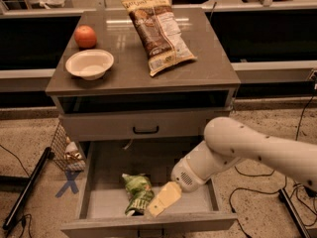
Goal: Pick green jalapeno chip bag from middle drawer and place on counter
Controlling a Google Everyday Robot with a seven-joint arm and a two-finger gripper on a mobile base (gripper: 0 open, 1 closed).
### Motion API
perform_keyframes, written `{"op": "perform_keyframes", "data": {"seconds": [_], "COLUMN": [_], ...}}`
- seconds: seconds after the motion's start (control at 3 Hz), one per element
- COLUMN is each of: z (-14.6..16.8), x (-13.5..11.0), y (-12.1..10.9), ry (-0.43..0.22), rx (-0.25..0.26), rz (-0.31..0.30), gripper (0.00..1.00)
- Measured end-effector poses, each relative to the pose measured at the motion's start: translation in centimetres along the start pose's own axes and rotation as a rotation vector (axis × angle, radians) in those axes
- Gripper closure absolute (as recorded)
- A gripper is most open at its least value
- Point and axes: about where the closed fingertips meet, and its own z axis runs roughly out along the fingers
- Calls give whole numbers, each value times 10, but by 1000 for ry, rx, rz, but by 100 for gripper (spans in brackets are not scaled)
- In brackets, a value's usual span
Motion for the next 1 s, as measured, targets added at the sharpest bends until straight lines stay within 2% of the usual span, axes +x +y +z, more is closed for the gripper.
{"op": "perform_keyframes", "data": {"seconds": [0.33, 0.67, 1.0], "z": [56, 66, 69], "x": [-14, -33, -34], "y": [1, -10, -8], "ry": [-120, -197, -192], "rx": [-57, -21, -30], "rz": [-16, -15, -30], "gripper": [0, 0, 0]}}
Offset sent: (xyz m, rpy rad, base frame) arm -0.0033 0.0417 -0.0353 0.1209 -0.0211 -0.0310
